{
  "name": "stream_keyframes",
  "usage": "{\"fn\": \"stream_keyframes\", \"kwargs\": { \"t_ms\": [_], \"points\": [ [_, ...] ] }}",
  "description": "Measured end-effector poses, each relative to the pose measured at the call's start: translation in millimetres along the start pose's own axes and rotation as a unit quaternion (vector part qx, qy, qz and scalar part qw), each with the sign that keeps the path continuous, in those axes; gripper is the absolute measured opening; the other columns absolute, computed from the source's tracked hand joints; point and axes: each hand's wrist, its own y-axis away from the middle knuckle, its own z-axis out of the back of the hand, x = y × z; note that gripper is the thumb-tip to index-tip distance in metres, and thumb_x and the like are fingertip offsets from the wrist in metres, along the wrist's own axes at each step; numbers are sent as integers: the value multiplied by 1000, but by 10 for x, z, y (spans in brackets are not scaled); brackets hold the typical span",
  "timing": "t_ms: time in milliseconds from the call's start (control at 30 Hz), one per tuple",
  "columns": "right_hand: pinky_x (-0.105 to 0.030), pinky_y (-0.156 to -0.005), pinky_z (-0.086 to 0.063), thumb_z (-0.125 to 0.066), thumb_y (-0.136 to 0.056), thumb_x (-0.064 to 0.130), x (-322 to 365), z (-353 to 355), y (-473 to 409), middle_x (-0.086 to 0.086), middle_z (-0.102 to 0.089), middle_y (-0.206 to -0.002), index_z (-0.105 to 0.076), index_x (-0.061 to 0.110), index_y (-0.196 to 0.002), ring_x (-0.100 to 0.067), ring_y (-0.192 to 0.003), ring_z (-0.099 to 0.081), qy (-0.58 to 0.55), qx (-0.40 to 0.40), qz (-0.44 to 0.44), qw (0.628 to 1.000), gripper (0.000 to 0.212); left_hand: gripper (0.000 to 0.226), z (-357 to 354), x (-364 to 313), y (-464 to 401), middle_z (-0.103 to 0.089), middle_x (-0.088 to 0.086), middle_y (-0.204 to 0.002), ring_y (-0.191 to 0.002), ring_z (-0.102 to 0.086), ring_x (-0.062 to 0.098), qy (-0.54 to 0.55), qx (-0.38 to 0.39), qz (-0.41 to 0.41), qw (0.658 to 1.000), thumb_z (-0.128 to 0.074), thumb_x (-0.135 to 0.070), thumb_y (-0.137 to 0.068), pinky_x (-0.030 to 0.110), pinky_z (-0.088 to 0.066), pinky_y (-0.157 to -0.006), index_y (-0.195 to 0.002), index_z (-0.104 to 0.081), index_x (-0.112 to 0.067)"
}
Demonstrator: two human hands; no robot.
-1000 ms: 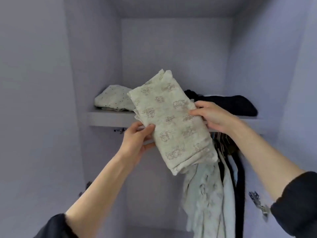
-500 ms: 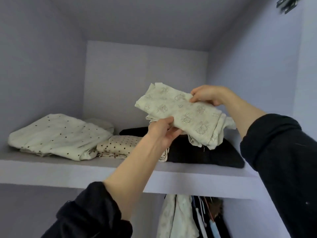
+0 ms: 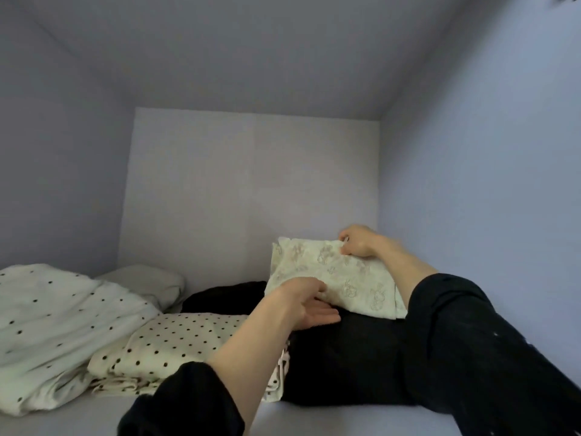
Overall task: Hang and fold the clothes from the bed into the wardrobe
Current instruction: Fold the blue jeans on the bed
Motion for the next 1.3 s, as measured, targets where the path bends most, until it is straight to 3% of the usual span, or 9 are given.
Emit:
{"fn": "stream_keyframes", "kwargs": {
  "t_ms": [167,233,300,367,500,767,900,1100,1300],
  "points": [
    [-29,-92,-43,-49,-94,17,-79,-231,22,-5,-60,-121,-62,14,-116,-24,-111,-55,-32,9,-2,999,26,19,101,-126,-100,-68,14,-77,-64,-67,22,-294,-75,-190,934,-46,-7,-94,33,-60,-67,-98,-61,3],
    [-33,-96,-44,-44,-96,24,-58,-226,120,-4,-60,-125,-63,18,-117,-24,-114,-54,-25,-33,6,999,29,25,176,-218,-201,-68,14,-100,-92,-65,28,-449,-147,-326,819,-43,-14,-95,39,-54,-86,-104,-64,-5],
    [-40,-98,-41,-37,-98,35,-19,-295,316,-3,-54,-133,-59,24,-123,-26,-120,-49,34,-67,0,997,36,39,281,-192,-315,-42,10,-144,-134,-35,28,-616,-144,-352,690,-36,-24,-99,40,-31,-110,-135,-47,-18],
    [-44,-101,-35,-27,-99,45,20,-430,541,-3,-43,-143,-48,29,-136,-27,-129,-41,115,-35,-8,993,45,47,410,-79,-460,-10,2,-159,-145,-5,27,-710,-73,-263,649,-23,-35,-102,47,-10,-117,-149,-20,-29],
    [-44,-116,-14,-15,-101,47,17,-648,864,-1,-15,-158,-19,29,-150,-21,-144,-17,126,84,-14,988,52,50,506,188,-618,0,3,-159,-146,-1,28,-748,-11,-172,641,-13,-44,-102,51,-4,-117,-150,-8,-33],
    [-29,-110,-27,-39,-100,25,266,-160,1720,-6,-41,-147,-40,17,-142,-24,-133,-39,-16,-105,-37,994,42,49,330,62,253,-31,5,-151,-140,-26,19,-562,41,-432,705,-41,-27,-99,24,-16,-111,-146,-29,-16],
    [-23,-102,-31,-43,-99,16,481,-216,2553,-6,-52,-138,-49,13,-135,-23,-124,-48,-50,-154,-92,982,37,46,284,429,758,-39,4,-146,-135,-34,18,-496,116,-472,720,-45,-25,-98,26,-24,-109,-142,-36,-20],
    [-16,-86,-38,-46,-98,18,869,-346,4046,1,-61,-111,-55,16,-128,-11,-95,-56,-131,-188,-235,945,31,37,344,1283,1498,-52,-1,-132,-118,-47,8,-372,229,-429,791,-46,-24,-98,18,-33,-93,-135,-46,-22],
    [-18,-82,-46,-46,-98,25,1162,-646,5624,5,-63,-109,-56,25,-123,-11,-96,-62,-192,-155,-349,904,27,29,175,2215,2206,-59,-8,-116,-107,-53,6,-353,375,-353,781,-45,-23,-98,13,-34,-87,-125,-55,-22]
  ]
}}
